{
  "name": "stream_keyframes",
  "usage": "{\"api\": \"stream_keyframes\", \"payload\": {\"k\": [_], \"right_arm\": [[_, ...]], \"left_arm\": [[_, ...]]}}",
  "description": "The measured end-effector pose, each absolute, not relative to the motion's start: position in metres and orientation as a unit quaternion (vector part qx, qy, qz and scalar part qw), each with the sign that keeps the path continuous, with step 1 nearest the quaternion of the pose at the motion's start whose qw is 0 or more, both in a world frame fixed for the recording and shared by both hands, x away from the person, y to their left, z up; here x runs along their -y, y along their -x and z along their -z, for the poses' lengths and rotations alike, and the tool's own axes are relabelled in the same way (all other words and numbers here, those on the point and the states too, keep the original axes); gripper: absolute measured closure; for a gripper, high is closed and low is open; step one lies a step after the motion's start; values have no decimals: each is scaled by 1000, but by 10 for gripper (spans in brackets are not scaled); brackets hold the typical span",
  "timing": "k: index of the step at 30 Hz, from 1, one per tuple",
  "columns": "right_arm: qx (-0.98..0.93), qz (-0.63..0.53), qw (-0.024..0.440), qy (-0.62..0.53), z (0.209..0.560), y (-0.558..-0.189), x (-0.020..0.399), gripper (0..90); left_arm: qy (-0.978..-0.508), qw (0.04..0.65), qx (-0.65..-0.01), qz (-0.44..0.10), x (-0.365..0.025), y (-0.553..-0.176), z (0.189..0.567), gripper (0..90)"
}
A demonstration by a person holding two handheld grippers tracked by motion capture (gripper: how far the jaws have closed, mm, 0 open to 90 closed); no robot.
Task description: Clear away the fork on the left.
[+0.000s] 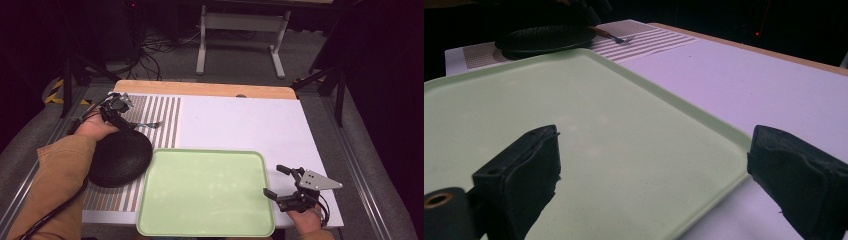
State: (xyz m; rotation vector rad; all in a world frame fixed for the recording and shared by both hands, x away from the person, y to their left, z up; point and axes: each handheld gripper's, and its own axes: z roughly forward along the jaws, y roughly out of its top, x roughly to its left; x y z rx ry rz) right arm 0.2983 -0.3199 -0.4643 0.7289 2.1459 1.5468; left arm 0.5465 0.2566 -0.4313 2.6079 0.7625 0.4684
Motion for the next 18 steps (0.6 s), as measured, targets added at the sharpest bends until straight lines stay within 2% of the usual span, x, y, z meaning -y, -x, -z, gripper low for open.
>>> {"api": "stream_keyframes", "payload": {"k": [7, 18], "right_arm": [[-766, -554, 195, -261, 465, -298, 321, 73], [-763, -557, 192, -267, 467, -296, 324, 72]], "left_arm": [[-918, 200, -294, -174, -261, -553, 438, 250], [-920, 191, -312, -138, -262, -566, 443, 280]]}}
